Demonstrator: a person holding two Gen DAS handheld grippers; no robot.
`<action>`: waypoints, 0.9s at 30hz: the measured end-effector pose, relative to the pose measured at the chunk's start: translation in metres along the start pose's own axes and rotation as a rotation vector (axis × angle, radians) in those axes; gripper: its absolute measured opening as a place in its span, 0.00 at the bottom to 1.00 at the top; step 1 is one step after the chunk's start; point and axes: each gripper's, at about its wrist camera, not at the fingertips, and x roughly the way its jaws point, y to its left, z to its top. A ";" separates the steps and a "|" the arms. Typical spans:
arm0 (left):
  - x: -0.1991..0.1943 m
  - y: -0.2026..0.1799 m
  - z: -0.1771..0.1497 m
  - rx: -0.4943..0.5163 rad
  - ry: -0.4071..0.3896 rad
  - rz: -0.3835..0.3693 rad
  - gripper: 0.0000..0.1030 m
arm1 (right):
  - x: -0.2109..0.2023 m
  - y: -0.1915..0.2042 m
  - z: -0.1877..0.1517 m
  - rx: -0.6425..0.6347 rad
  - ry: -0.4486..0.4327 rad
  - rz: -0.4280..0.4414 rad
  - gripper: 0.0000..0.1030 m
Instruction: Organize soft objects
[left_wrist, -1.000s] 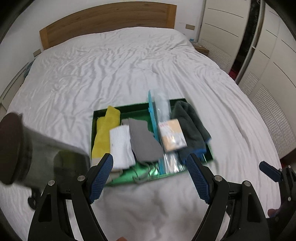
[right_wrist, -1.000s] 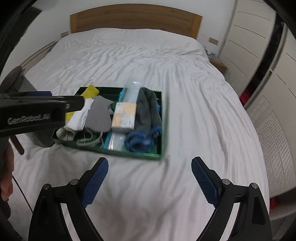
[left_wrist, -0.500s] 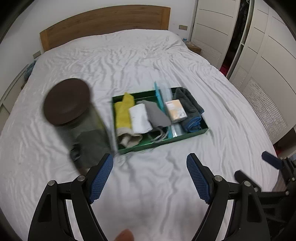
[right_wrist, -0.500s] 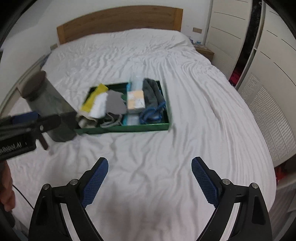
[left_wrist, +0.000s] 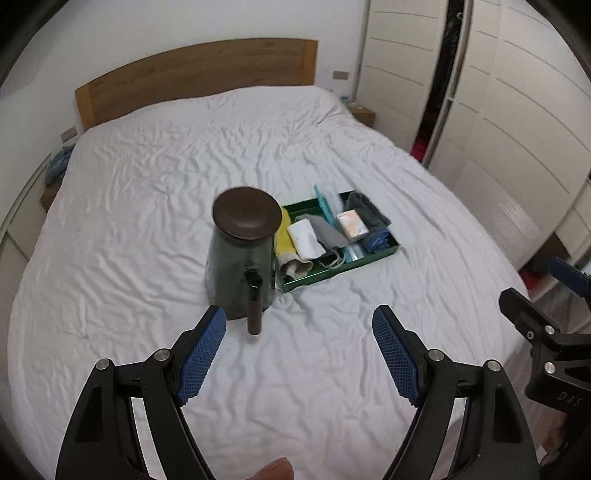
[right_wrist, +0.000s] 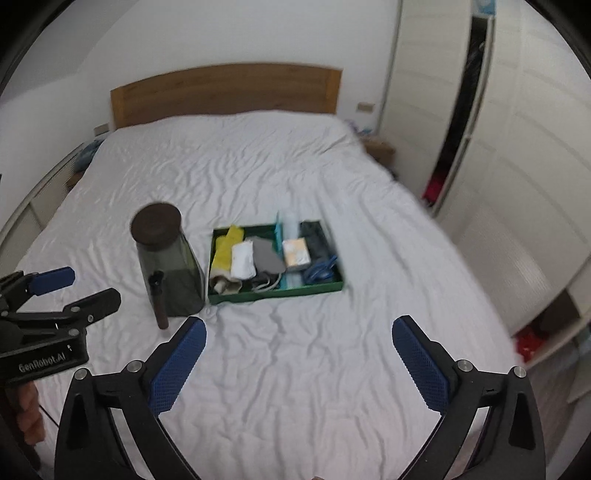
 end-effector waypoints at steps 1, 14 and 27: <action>-0.008 0.003 0.000 0.013 -0.003 -0.004 0.75 | -0.014 0.005 -0.001 0.014 -0.009 -0.010 1.00; -0.036 0.005 0.012 -0.028 -0.020 0.103 0.75 | -0.043 0.022 0.016 -0.045 0.034 0.084 1.00; -0.039 -0.008 0.013 -0.105 -0.010 0.132 0.75 | -0.023 -0.007 0.031 -0.144 0.058 0.178 1.00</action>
